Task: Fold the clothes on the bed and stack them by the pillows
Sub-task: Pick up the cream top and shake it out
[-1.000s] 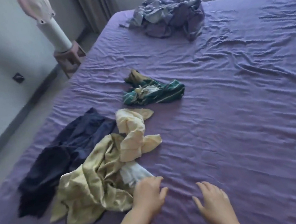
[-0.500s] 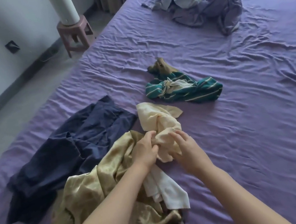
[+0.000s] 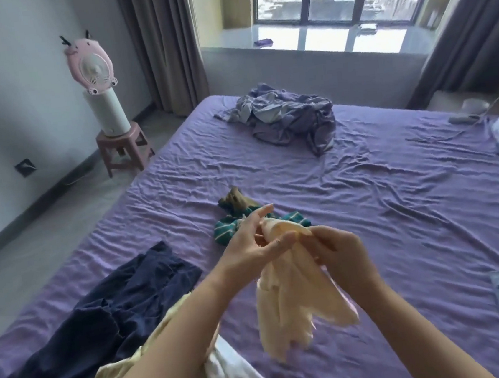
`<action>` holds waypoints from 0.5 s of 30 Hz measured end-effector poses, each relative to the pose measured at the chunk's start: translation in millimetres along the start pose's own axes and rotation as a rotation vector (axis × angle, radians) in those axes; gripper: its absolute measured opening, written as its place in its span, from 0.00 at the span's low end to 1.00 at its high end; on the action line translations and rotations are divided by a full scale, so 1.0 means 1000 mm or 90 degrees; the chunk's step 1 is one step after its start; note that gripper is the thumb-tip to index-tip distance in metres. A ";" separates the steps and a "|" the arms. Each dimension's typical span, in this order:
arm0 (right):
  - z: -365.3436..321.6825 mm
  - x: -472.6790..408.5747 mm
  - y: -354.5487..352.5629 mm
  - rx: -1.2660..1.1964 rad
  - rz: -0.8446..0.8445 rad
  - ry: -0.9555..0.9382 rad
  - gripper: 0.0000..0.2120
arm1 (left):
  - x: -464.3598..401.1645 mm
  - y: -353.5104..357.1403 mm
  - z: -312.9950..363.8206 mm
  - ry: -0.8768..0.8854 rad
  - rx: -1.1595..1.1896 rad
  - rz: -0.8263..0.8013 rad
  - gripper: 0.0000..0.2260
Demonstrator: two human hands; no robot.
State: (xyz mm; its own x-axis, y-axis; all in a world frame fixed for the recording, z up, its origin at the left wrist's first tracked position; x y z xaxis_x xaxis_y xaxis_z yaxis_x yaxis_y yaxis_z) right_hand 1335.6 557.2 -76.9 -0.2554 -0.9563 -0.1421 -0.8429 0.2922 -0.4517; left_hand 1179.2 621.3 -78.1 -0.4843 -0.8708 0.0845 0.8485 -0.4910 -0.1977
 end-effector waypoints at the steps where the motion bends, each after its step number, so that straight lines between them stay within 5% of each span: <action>1: -0.015 0.000 -0.018 0.023 -0.024 -0.007 0.09 | 0.004 0.008 0.020 0.018 -0.048 0.003 0.33; 7: -0.083 0.016 -0.145 0.200 -0.010 -0.046 0.03 | 0.029 0.054 0.125 0.089 -0.196 -0.032 0.13; 13: -0.132 0.060 -0.233 0.247 -0.052 -0.111 0.06 | 0.073 0.135 0.204 0.154 -0.155 -0.189 0.18; 15: -0.136 0.075 -0.255 0.261 -0.017 -0.115 0.08 | 0.080 0.166 0.223 0.180 -0.174 -0.159 0.12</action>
State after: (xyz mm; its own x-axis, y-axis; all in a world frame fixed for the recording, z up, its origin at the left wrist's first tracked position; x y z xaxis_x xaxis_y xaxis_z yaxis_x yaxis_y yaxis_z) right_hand 1466.9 410.8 147.9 -0.1191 -0.9579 -0.2612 -0.5819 0.2805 -0.7633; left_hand 1329.2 465.0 113.5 -0.7379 -0.6676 -0.0993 0.6294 -0.6275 -0.4584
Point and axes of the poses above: each hand's wrist, its own x-axis away from the middle knuckle, its own y-axis out of the palm, z = x × y, the point moved 4 cm from there along -x, towards the middle knuckle, and after that the axes turned 1 degree about x, right-handed, at the moved point
